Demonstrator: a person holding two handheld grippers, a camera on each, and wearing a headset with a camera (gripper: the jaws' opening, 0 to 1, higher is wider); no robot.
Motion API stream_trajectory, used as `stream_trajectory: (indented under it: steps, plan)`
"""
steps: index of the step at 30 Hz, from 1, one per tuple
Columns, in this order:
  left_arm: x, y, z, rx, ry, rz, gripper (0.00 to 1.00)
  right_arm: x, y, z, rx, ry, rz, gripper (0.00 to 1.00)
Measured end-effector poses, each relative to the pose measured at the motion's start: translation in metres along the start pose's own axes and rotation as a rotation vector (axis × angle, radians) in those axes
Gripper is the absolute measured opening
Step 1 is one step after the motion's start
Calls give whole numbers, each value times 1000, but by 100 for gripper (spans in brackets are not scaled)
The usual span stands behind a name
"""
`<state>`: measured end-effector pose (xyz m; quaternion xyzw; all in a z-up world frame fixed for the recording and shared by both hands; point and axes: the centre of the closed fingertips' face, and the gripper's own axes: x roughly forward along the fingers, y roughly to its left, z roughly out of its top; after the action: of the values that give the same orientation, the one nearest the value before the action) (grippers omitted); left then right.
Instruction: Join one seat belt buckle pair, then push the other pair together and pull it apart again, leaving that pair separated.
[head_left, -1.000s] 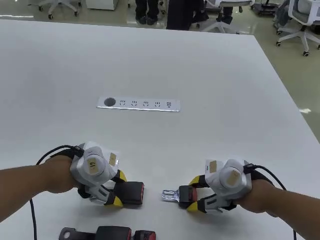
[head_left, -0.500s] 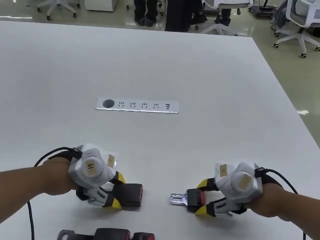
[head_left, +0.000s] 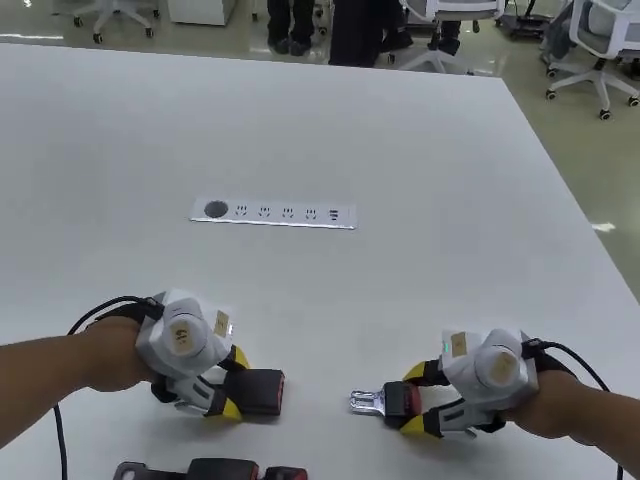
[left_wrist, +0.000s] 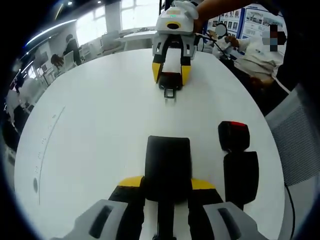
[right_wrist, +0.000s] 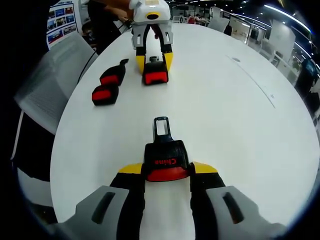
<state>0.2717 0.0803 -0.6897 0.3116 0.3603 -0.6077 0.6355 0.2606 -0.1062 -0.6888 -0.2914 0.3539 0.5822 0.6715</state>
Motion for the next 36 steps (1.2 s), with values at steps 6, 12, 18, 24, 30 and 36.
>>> stream_trajectory:
  steps: [6,12,18,24,30,36]
  plan:
    - [0,0,1,-10,-5,8,34,0,-2,-1,-4,14,3,33]
    - [0,-6,3,-44,-2,9,49,2,-4,0,-4,18,-41,41]
    - [-9,-4,9,-96,-43,47,78,-2,-7,6,50,-18,-73,71]
    - [-23,-3,18,-117,-63,83,82,-3,-12,11,68,-35,-109,74]
    - [-31,1,15,-207,-89,138,88,-8,-17,24,169,-110,-186,76]
    - [-44,12,16,-359,-181,244,91,-18,-26,35,314,-209,-332,77]
